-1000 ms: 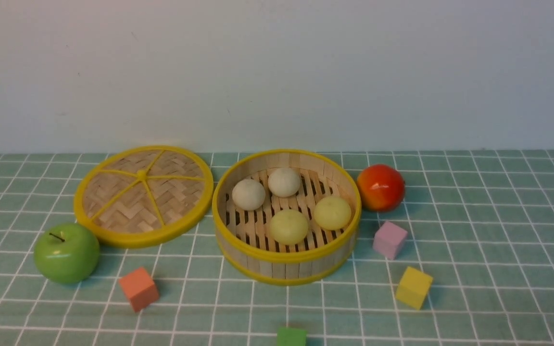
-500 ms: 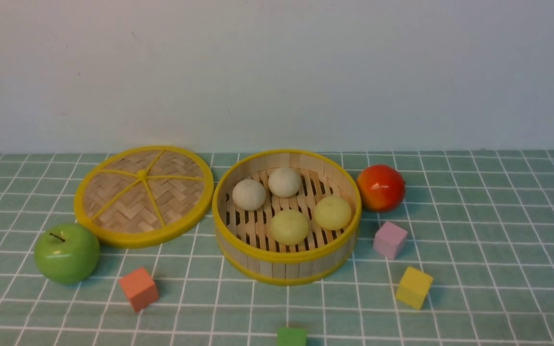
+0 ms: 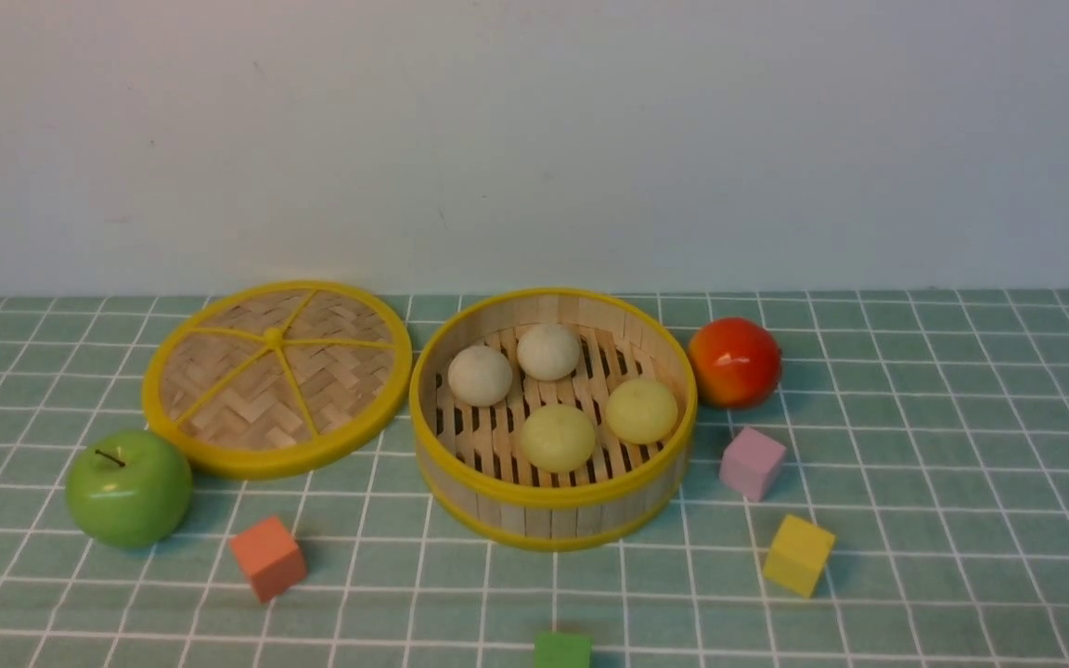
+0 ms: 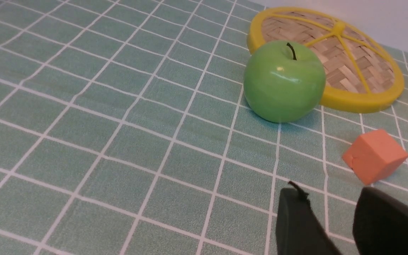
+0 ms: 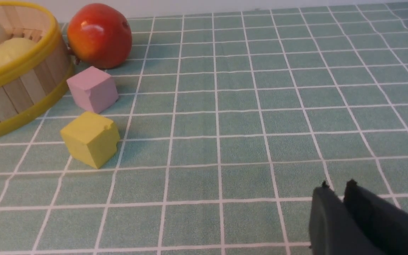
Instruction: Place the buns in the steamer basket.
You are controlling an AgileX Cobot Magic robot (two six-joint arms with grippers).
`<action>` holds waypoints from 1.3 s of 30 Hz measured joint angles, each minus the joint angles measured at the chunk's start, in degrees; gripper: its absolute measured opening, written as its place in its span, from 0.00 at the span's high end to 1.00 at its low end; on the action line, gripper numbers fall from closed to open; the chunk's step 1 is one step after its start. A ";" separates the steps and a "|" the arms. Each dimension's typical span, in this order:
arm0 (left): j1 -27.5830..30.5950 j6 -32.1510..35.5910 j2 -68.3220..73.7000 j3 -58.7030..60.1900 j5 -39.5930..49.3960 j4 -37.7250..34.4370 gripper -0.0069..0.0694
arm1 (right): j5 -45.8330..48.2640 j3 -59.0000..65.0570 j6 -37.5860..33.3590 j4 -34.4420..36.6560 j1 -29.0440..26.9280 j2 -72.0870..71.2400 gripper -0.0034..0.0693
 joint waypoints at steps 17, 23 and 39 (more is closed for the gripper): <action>0.00 0.00 0.00 0.00 0.00 0.00 0.60 | 0.00 0.00 0.00 0.05 0.00 0.00 0.82; 0.00 0.00 0.00 0.00 0.00 0.00 0.60 | 0.00 0.00 -0.02 0.05 0.00 0.00 0.82; 0.00 0.00 0.00 0.00 0.00 0.00 0.60 | 0.00 0.00 -0.08 0.05 0.00 0.00 0.80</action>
